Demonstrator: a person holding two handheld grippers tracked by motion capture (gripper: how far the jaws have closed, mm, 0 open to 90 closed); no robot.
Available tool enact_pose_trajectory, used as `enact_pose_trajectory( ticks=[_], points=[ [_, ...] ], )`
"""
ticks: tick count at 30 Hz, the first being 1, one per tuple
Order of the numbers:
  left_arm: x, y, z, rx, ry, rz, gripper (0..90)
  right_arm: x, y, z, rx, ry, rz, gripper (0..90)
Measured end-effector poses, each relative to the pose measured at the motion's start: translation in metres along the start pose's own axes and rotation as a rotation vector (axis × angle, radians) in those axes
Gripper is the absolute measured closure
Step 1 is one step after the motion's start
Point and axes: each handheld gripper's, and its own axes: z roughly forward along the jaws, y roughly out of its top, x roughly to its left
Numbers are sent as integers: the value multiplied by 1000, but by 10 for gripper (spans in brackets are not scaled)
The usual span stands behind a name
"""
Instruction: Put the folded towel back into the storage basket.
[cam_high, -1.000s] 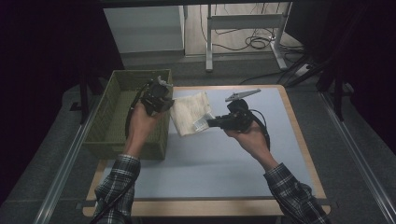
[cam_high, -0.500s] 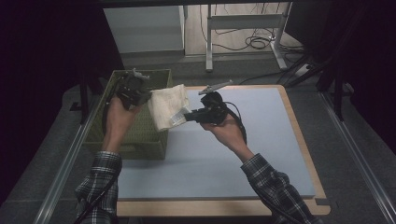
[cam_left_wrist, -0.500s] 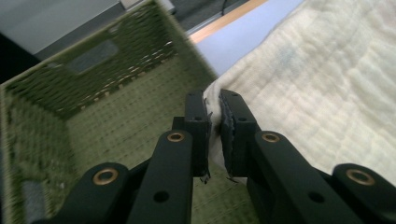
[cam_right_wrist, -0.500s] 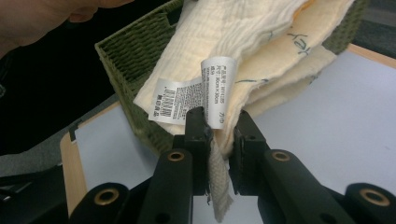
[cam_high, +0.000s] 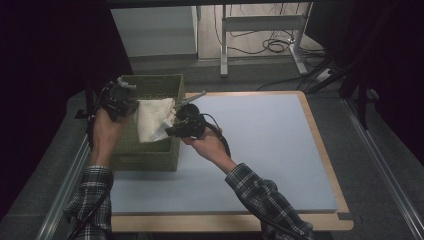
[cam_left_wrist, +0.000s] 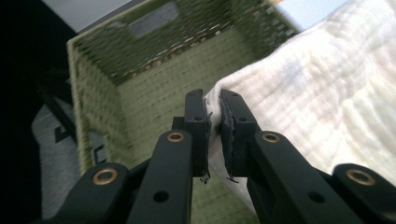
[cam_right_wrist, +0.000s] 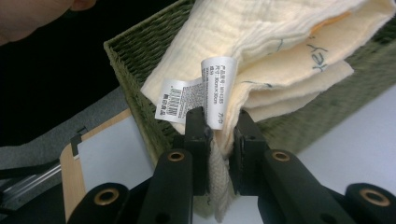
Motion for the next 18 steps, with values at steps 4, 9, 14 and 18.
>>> enact_pose_trajectory(
  ticks=[4, 9, 14, 18],
  points=[
    [12, -14, 7, 10, 11, -14, 819, 10, 3, 25, 25, -4, 10, 789],
    [23, -30, 16, 16, 12, -38, 818, 20, 4, 54, 70, -13, 14, 788],
    [27, -40, 27, 23, 4, -45, 816, 21, 2, 74, 111, -37, 35, 784],
    [25, -44, 37, 33, -9, -39, 813, 20, -1, 81, 137, -47, 73, 784]
  ],
)
